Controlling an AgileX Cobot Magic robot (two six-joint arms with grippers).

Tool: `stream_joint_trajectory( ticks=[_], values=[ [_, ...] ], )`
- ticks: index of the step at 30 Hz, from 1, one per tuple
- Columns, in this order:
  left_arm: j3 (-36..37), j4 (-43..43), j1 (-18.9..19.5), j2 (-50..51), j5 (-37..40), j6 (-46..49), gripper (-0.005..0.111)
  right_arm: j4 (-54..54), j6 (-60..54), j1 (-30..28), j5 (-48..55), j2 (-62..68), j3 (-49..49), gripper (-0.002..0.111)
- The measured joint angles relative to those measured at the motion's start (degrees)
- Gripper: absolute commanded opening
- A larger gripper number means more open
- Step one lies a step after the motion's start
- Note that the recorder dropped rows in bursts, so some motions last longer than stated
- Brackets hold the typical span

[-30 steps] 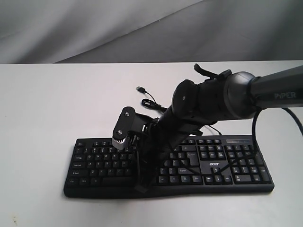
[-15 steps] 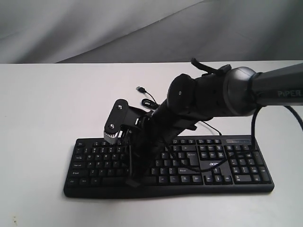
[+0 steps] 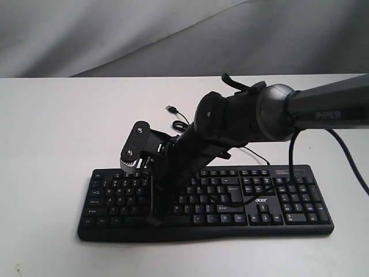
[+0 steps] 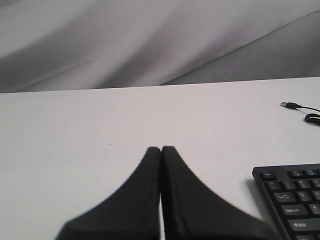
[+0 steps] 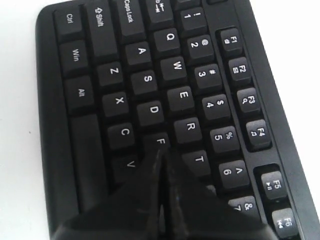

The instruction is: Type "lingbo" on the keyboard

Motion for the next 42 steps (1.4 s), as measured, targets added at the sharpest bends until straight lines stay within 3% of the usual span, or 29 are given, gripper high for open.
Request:
stream_joint_trajectory(
  ticks=[42],
  values=[
    [0.0,0.0,0.0,0.0,0.0,0.0,0.001,0.94,0.0,0.0,-1.82,1.76,0.0,0.0]
  ],
)
